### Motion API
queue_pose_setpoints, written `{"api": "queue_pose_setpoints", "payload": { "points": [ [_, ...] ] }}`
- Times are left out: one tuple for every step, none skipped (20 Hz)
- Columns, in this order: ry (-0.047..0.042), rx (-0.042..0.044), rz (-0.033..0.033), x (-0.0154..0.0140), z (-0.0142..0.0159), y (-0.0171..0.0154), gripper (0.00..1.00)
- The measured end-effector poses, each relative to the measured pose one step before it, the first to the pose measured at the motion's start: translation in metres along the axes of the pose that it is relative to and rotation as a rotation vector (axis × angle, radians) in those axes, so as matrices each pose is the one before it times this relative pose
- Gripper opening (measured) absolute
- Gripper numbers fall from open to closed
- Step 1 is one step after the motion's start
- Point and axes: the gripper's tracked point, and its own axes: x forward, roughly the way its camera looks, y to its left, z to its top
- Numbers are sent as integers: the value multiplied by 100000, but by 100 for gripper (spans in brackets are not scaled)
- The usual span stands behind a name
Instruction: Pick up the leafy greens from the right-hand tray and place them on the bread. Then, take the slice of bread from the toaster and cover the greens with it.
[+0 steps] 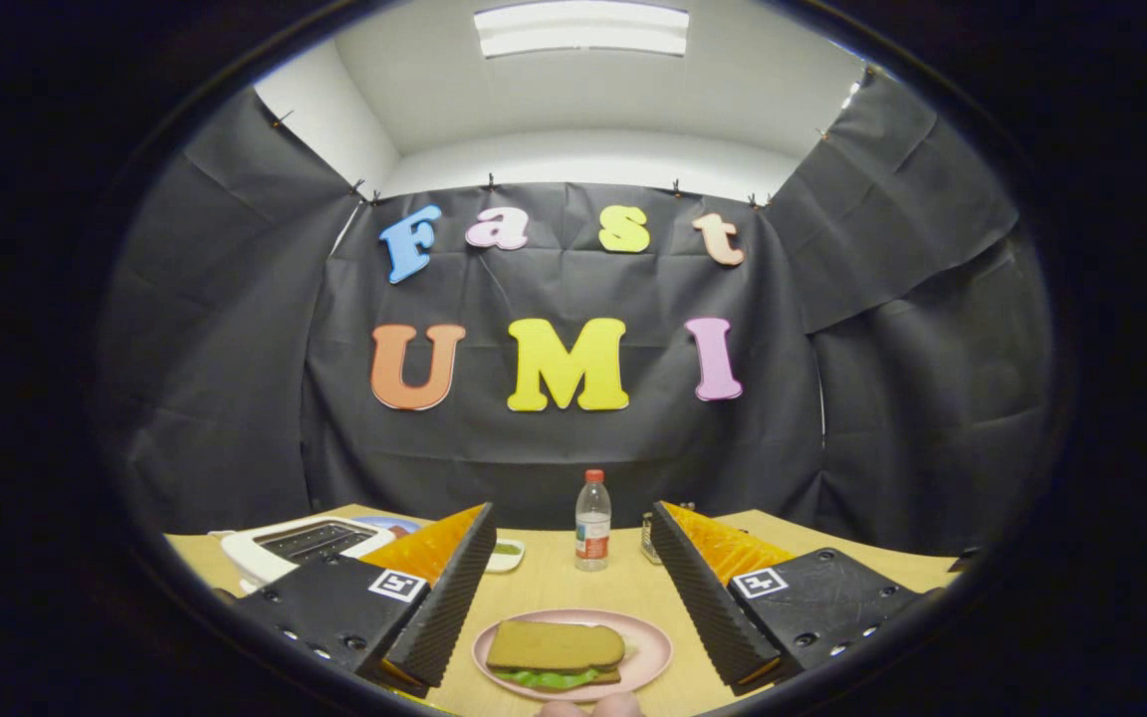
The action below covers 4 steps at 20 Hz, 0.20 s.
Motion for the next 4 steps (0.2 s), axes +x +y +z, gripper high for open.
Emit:
{"api": "queue_pose_setpoints", "payload": {
  "points": [
    [192,232,-13,102,-51,-18,95],
    [287,129,-106,5,-81,-42,95],
    [63,20,-61,62,-48,-44,95],
    [-10,108,-120,-49,71,-6,95]
  ]
}}
